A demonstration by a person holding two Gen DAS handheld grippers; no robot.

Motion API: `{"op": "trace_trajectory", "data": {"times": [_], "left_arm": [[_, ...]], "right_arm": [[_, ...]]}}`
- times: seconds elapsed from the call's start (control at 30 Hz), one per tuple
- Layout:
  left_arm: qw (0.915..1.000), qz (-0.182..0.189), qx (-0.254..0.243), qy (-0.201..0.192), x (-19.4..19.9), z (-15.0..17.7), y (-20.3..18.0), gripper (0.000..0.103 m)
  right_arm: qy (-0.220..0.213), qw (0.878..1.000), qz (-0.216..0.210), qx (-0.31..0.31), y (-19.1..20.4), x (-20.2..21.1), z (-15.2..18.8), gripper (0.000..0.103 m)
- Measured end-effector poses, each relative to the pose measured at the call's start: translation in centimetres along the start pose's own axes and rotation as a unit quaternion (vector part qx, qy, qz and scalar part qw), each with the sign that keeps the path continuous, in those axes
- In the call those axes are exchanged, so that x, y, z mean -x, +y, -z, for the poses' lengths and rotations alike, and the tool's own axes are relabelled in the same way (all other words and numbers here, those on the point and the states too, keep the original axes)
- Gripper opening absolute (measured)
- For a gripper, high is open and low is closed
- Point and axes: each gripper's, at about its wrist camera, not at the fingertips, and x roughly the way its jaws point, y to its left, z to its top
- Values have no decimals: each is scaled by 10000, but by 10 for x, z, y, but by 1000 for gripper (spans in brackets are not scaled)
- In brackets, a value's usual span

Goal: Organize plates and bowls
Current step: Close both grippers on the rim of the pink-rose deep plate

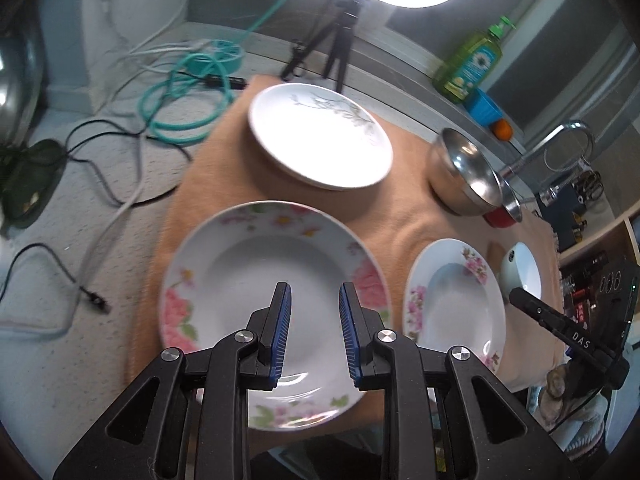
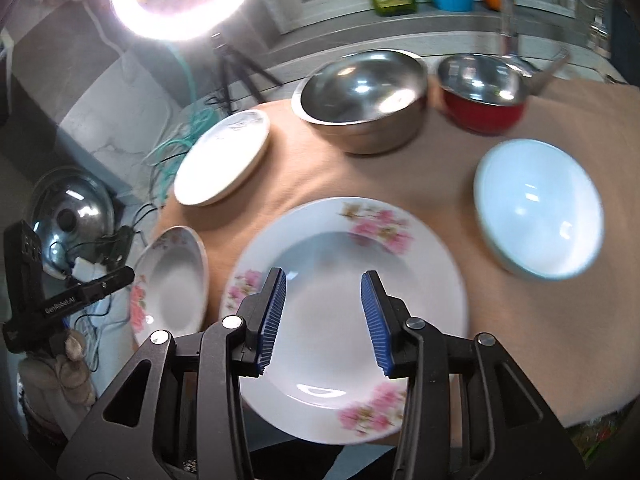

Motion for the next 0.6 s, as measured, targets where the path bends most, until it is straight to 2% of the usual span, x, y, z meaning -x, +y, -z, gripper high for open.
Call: {"op": "trace_trajectory", "data": {"times": [0.07,0.27,0.6], "left_arm": [[9998,-66,175,-46,5,2,14,23],[9977,-240,630,-117,14,12,50,23],[9933,-272,1123,-26,11,25,86,23]], "right_arm": [[123,9996,-190,153,13,-8,-4,41],[488,9962,-328,645,52,-37,-12,41],[926,9895,-574,949,86,-80,-20,39]]}}
